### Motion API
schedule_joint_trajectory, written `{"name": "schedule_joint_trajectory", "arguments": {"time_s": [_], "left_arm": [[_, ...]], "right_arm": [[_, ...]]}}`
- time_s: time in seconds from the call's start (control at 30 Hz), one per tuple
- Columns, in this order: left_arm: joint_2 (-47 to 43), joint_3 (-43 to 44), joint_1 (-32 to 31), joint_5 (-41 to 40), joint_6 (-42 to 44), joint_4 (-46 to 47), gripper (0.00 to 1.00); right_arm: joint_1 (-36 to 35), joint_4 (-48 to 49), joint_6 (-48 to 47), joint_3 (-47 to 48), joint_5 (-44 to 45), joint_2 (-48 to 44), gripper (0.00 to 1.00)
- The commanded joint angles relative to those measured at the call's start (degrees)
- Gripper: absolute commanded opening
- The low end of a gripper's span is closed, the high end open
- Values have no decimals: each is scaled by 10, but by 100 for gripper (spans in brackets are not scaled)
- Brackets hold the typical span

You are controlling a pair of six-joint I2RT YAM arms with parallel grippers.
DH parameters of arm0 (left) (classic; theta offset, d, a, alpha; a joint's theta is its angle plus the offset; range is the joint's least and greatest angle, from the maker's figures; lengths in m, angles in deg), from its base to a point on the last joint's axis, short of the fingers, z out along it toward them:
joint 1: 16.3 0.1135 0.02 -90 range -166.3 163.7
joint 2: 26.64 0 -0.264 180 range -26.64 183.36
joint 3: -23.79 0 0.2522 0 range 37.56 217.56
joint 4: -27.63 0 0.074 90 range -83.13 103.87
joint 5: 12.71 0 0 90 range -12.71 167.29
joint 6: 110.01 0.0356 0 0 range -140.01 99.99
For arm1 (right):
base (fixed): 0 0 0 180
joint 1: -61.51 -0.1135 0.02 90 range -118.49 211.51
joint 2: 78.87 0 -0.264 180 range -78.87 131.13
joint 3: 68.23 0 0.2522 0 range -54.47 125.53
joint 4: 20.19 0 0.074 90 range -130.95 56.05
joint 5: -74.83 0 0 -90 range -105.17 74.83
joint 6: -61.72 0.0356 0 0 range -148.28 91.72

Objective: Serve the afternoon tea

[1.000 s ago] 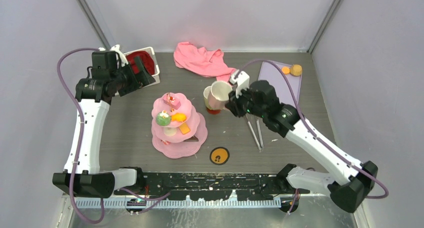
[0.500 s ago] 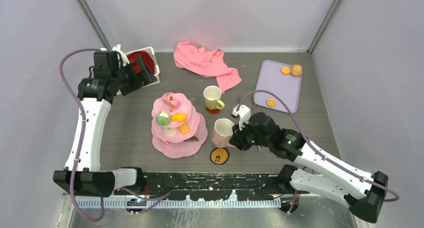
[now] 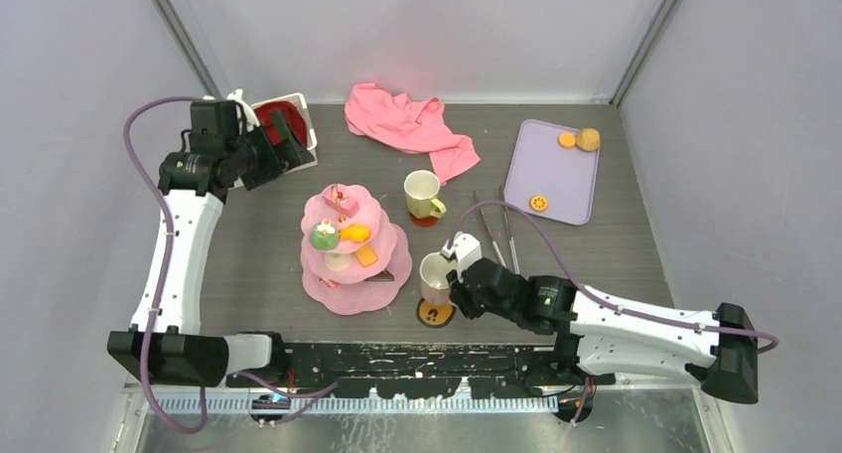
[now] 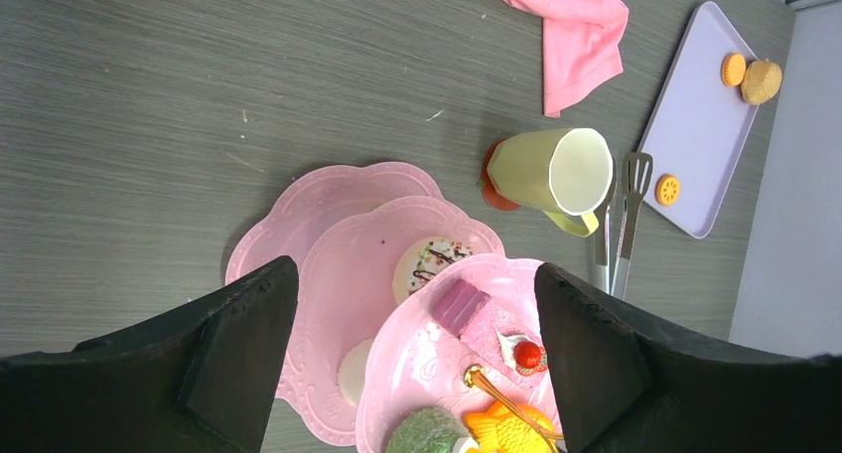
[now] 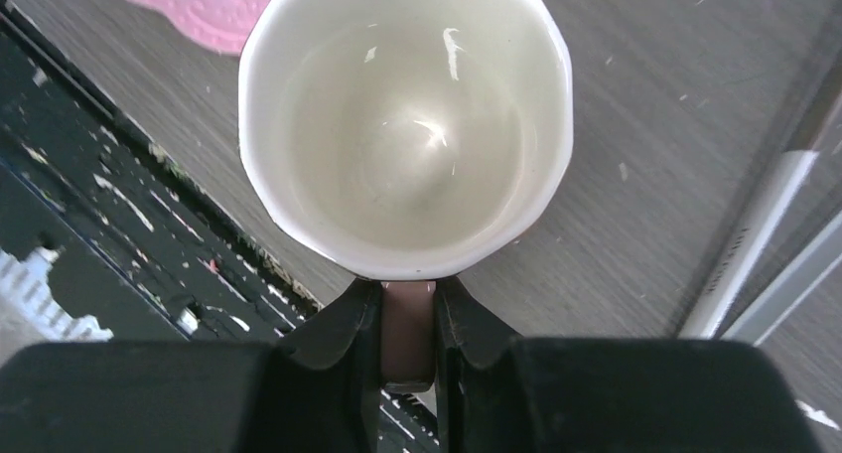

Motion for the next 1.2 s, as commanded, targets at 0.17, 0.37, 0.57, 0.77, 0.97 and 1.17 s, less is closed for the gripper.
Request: {"name": "schedule_joint_trajectory", "arguments": {"time_s": [0.17,0.37,0.57,0.77,0.97,1.17], "left_arm": [[-4,-2,3,8,6,36,88],[-3,-9,2,12,3,43,88],[-4,-13,2,14,3,47,88],[-4,-17,2,16,2,51,88],[13,-20,2,20,1,55,88],[14,-23,2,21,0,55,88]], "right_arm": [[-80,115,70,-36,80,16,1],[-99,110,89,-50,90,18,1],[-123,90,95,-45,98,30,1],[-128,66,101,-44,113,24,1],[-128,55,101,-49,123,11,1],[-130,46,98,-46,128,12,1]]}}
